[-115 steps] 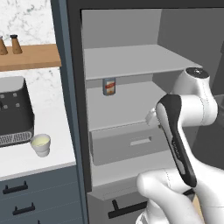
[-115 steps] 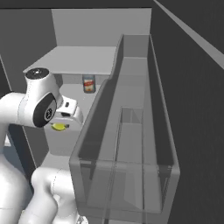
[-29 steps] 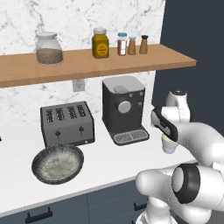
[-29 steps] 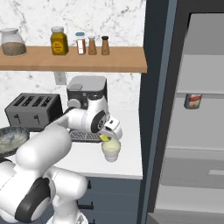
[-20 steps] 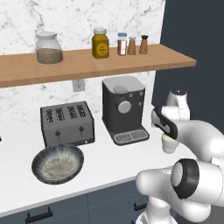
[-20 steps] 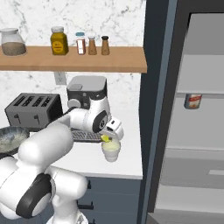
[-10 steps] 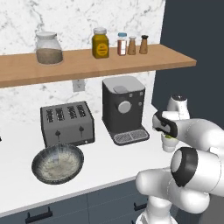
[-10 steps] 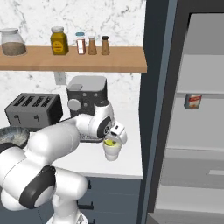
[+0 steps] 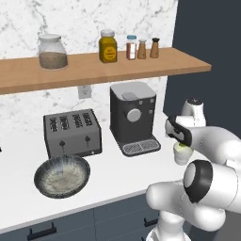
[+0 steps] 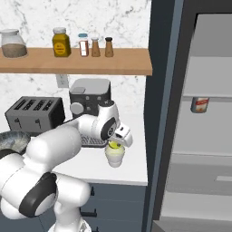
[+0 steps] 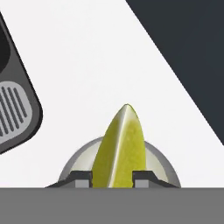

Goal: Grab a lemon wedge from the fridge and one ice cube from the ice bowl, and put them in the glass of lemonade.

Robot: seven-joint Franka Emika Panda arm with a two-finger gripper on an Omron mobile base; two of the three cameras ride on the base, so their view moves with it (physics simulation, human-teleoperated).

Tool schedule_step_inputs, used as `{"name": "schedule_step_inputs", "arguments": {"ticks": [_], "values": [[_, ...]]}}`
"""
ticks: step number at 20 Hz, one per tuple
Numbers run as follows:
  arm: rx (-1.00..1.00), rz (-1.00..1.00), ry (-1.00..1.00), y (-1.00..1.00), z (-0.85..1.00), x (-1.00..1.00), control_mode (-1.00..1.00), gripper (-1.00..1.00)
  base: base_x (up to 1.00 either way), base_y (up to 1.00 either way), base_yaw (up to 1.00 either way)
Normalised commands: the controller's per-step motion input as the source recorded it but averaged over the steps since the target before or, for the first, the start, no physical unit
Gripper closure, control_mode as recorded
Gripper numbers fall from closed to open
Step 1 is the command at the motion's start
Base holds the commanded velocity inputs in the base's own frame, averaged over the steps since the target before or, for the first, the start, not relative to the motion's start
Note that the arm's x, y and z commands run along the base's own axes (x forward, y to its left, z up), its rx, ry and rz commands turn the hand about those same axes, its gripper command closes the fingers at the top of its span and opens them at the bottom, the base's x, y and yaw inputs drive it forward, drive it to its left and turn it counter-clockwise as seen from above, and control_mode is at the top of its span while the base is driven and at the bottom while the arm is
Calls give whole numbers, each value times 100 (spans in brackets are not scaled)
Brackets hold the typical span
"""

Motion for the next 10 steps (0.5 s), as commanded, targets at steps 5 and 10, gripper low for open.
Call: {"name": "schedule_step_inputs", "arguments": {"ticks": [5,10], "values": [[0,0,-6,2,3,-12,-100,100,0,0,0],[0,0,-8,6,0,-1,-100,100,0,0,0]]}}
